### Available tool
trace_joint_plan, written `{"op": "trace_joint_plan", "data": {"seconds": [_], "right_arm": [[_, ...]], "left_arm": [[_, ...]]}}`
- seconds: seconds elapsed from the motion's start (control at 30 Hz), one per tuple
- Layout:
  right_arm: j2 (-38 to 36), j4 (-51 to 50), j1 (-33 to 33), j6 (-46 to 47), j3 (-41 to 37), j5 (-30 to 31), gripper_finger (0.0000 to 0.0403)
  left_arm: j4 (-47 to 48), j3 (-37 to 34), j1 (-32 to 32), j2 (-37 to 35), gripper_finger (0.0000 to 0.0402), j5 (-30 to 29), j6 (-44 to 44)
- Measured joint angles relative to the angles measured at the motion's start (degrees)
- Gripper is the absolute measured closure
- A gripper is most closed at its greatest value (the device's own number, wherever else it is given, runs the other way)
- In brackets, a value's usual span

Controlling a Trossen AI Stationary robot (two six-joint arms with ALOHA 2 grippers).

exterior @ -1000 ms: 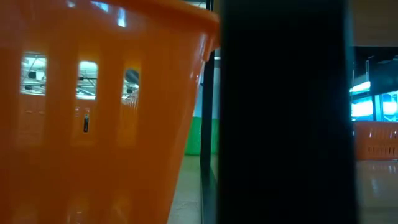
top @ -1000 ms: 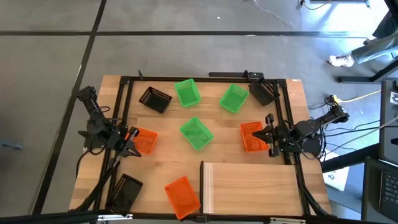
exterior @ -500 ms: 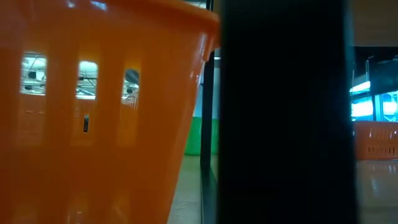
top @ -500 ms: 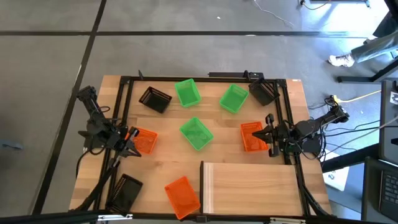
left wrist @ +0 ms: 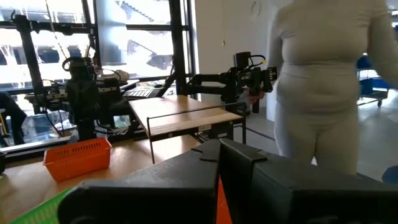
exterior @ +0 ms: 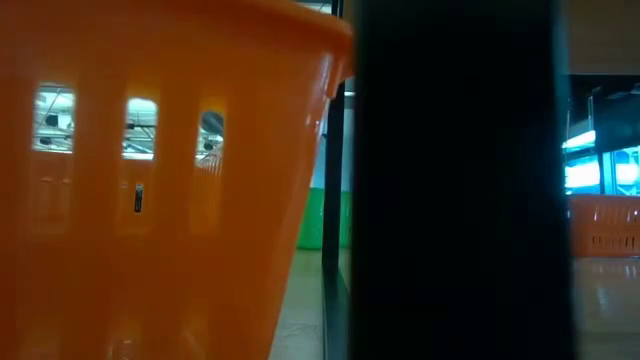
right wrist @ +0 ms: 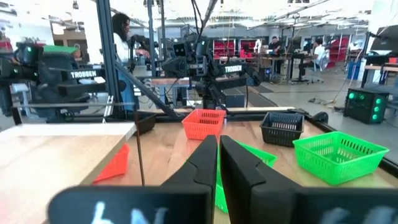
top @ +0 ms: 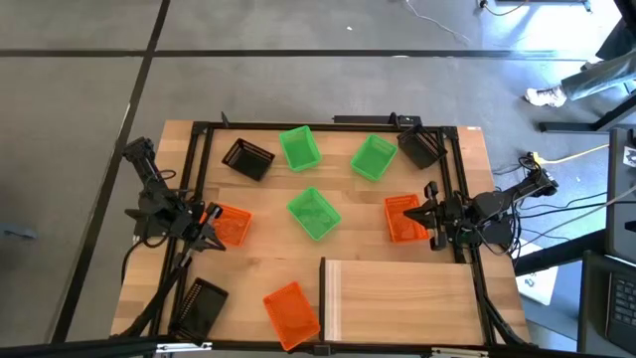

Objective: Stack baskets on shelf by color
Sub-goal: Put the top right orange bin on the shelf

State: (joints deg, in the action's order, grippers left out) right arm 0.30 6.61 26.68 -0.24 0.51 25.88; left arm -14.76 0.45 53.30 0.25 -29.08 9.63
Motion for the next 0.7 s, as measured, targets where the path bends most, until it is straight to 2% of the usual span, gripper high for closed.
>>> {"op": "trace_joint_plan", "data": {"seconds": [0.13, 0.53, 0.7], "right_arm": [[0.01, 0.31, -0.02, 1.56, 0.00, 0.24, 0.0389], [0.00, 3.48, -0.02, 3.00, 0.21, 11.38, 0.0402], [1.21, 2.73, -0.04, 2.87, 4.44, 15.78, 0.0402]], "left_arm": [[-0.02, -0.01, -0.02, 0.00, 0.0401, 0.00, 0.00], [-0.02, 0.00, -0.01, 0.00, 0.0401, 0.00, 0.02], [-0.87, 0.00, -0.02, 0.00, 0.0401, -0.38, 0.20]]}}
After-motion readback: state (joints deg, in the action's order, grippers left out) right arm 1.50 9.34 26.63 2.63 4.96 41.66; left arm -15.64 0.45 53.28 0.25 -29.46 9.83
